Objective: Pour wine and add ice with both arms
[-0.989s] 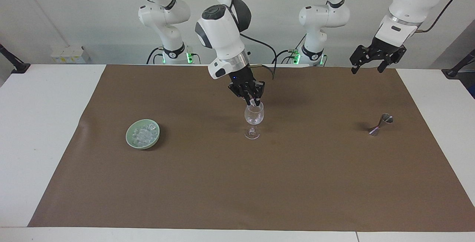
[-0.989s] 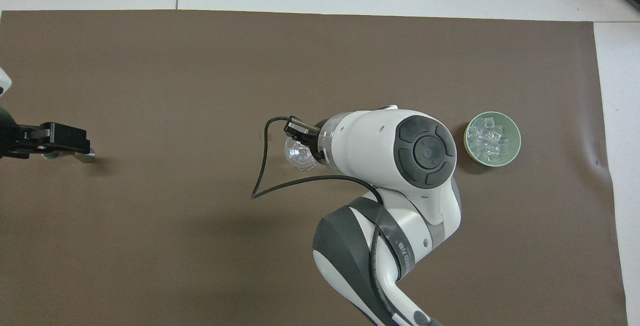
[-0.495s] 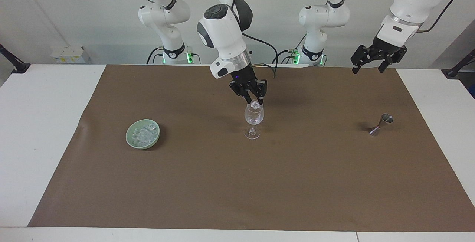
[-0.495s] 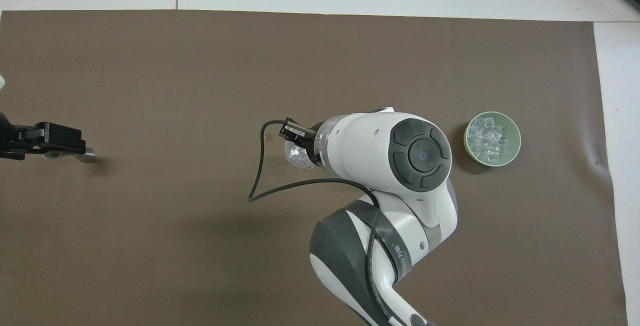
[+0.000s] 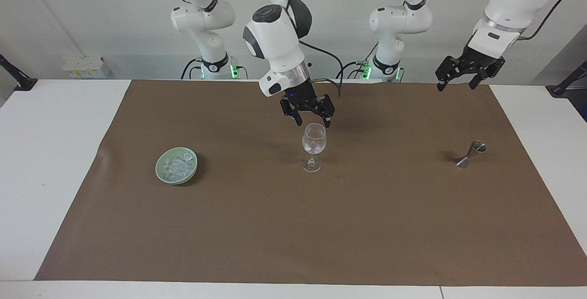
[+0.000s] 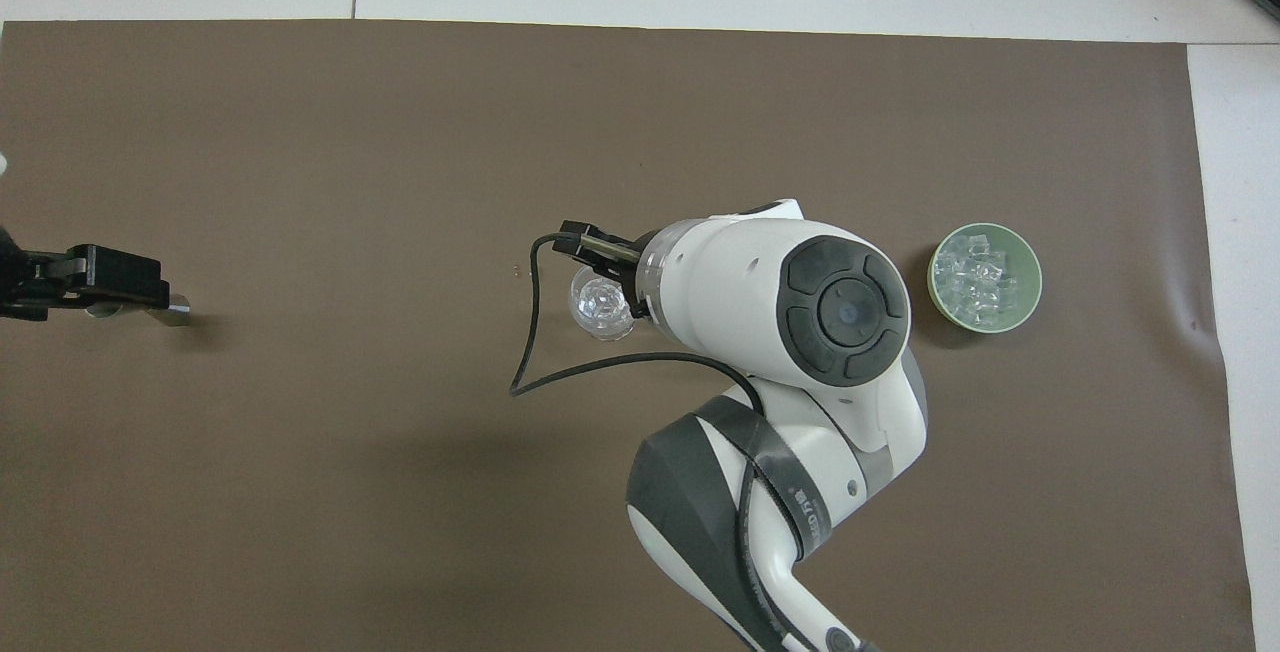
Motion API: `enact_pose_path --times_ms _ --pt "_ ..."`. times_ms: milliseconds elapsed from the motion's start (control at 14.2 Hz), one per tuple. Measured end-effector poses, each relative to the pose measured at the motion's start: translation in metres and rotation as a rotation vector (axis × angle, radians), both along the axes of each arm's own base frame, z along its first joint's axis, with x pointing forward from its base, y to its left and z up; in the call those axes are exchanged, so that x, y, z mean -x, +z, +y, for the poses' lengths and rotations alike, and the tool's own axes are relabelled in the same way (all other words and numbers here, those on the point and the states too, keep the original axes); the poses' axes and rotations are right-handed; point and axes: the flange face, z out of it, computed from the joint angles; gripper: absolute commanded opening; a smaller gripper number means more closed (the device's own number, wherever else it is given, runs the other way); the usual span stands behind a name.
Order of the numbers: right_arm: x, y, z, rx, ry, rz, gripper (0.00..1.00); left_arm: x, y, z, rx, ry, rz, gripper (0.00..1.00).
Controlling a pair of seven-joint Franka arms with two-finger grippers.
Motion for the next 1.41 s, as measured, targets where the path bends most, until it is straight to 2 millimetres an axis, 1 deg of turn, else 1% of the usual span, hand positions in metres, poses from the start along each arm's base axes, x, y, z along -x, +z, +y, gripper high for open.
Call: enact_pose_path --times_ms 141,283,495,636,1060,1413 --pt "-0.007 0.005 -0.010 0.036 -0.001 -0.037 1.00 0.000 0.000 0.000 0.000 0.000 0.000 1.00" --pt "-0.016 0.011 -0.025 0.074 -0.009 -0.073 1.00 0.000 0.000 0.000 0.000 0.000 0.000 1.00" --pt "-0.028 0.020 -0.055 0.119 -0.007 -0.104 1.00 0.000 0.000 0.000 0.000 0.000 0.000 1.00" --pt "-0.033 0.029 -0.076 0.149 0.008 -0.110 1.00 0.000 0.000 0.000 0.000 0.000 0.000 1.00" --pt "-0.033 0.053 -0.131 0.244 0.062 -0.083 1.00 0.000 0.000 0.000 0.000 0.000 0.001 1.00" --pt "-0.019 0.075 -0.154 0.296 0.076 -0.040 1.00 0.000 0.000 0.000 0.000 0.000 0.001 1.00"
